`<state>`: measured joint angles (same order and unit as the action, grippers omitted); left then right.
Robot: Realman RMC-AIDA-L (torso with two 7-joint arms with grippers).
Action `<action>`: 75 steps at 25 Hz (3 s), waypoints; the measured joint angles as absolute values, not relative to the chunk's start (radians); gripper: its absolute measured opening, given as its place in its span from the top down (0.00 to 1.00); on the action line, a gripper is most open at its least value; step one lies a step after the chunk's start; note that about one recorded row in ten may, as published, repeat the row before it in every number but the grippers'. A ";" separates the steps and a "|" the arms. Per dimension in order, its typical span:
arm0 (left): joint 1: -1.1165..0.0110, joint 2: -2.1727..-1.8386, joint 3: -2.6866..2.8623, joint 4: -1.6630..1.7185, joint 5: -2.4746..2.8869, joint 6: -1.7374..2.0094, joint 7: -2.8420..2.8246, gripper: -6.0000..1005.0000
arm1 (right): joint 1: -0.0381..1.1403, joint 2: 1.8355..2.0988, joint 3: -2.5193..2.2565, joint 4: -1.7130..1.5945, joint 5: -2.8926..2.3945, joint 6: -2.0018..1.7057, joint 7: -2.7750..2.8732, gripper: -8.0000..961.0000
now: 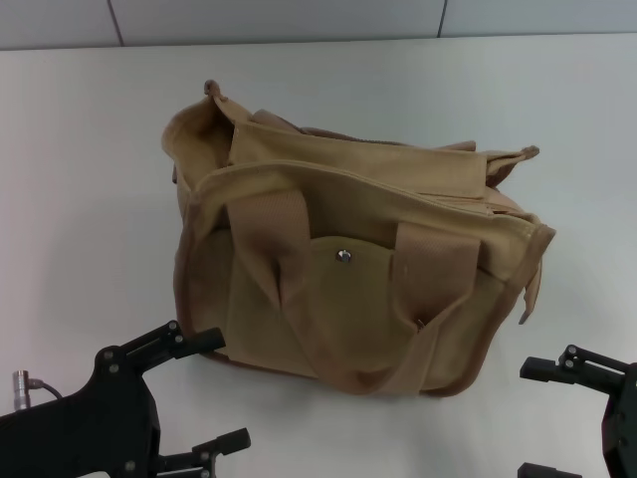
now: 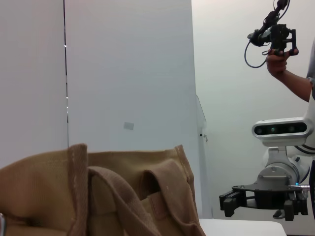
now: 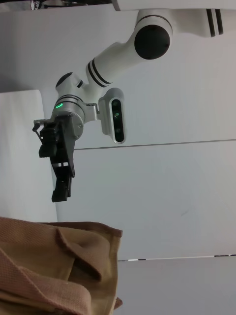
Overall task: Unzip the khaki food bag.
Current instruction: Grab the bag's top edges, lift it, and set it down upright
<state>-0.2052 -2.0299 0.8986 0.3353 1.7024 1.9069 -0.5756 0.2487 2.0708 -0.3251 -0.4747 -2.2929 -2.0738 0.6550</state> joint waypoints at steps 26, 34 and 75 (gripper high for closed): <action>-0.245 -2.073 0.610 0.244 1.704 1.715 -0.611 0.24 | 0.250 2.072 -0.325 -0.475 -2.291 -2.074 0.655 0.13; -0.335 -2.077 0.602 0.153 1.699 1.629 -0.557 0.30 | 0.250 2.074 -0.325 -0.475 -2.291 -2.069 0.655 0.13; -0.486 -2.077 0.607 0.299 1.599 1.889 -0.508 0.94 | 0.405 2.053 -0.019 -0.652 -2.015 -2.173 1.170 0.14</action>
<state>-0.4864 -2.0772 0.6072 0.2988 1.5990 1.8893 -0.5075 0.4051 2.0529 -0.0192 -0.6521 -2.0146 -2.1732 1.1702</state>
